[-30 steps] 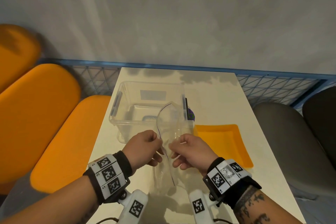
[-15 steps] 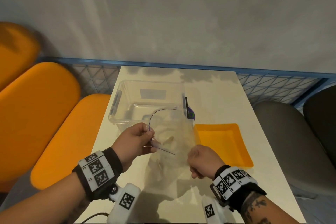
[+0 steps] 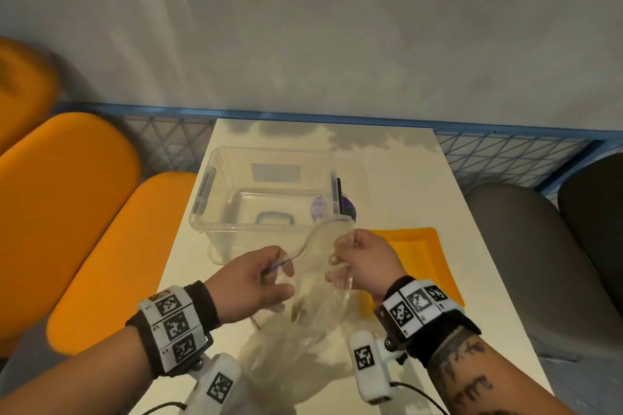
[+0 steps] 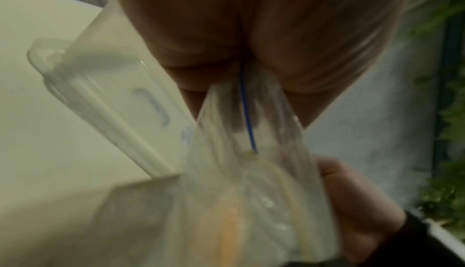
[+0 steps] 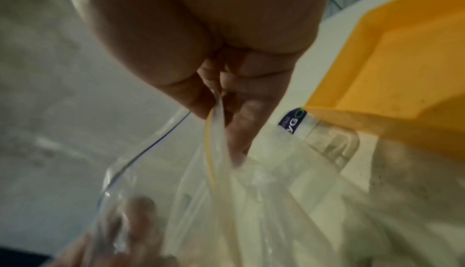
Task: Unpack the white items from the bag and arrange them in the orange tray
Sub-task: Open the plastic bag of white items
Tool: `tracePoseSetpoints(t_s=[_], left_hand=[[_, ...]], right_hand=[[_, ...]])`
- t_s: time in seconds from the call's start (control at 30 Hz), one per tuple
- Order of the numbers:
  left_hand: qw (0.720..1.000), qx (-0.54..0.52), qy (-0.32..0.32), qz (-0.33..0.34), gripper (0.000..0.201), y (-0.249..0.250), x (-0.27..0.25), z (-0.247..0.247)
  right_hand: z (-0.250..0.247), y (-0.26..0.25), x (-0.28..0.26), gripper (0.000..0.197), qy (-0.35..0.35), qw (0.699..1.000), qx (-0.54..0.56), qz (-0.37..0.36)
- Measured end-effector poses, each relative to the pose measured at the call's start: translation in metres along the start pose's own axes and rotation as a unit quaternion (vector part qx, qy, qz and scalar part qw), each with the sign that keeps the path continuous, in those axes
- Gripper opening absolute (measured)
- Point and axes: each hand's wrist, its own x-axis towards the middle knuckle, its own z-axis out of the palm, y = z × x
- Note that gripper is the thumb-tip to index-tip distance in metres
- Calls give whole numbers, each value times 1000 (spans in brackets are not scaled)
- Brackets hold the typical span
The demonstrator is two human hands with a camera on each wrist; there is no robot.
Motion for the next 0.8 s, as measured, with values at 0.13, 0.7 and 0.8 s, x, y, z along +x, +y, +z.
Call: tracePoseSetpoints(t_s=[0.13, 0.7, 0.8], left_hand=[[984, 146, 69, -78, 19, -22, -3, -17], [822, -543, 97, -144, 14, 27, 27, 16], [817, -567, 68, -77, 18, 33, 25, 18]], right_hand=[[-11, 6, 0, 18, -76, 966, 227, 96], [-6, 38, 6, 18, -203, 964, -170, 14], [7, 33, 8, 21, -175, 981, -68, 56]])
